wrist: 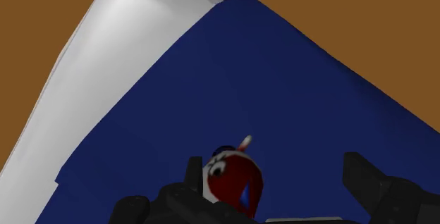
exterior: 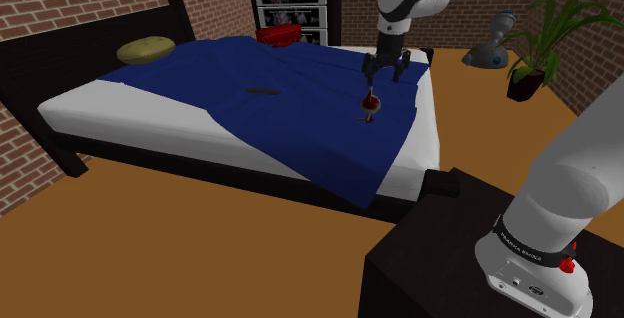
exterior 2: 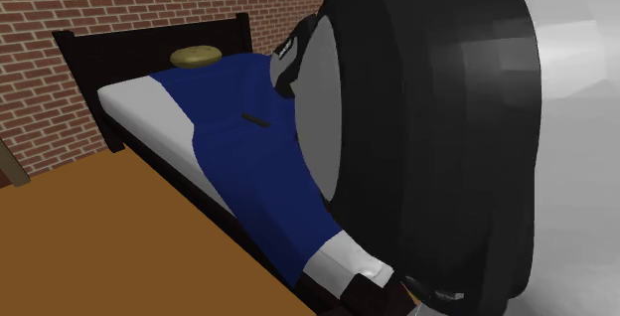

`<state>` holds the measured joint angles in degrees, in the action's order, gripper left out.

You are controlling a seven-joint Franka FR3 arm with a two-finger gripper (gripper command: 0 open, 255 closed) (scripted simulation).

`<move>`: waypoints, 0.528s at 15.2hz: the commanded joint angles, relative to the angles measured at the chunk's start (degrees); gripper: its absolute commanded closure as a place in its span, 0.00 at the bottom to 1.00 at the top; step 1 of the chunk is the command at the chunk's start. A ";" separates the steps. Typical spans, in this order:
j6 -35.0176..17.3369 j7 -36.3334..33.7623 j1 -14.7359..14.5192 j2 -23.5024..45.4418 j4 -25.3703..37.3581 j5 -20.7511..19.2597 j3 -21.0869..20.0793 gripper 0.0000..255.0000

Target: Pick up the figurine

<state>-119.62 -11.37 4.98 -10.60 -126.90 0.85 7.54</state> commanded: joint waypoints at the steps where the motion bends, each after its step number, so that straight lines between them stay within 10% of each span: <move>1: -1.82 -0.04 0.48 3.75 2.76 0.58 0.72 0.00; 8: -6.42 -0.09 2.12 16.06 12.70 3.49 2.46 0.00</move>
<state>-125.47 -11.65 6.80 4.26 -115.08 3.98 9.75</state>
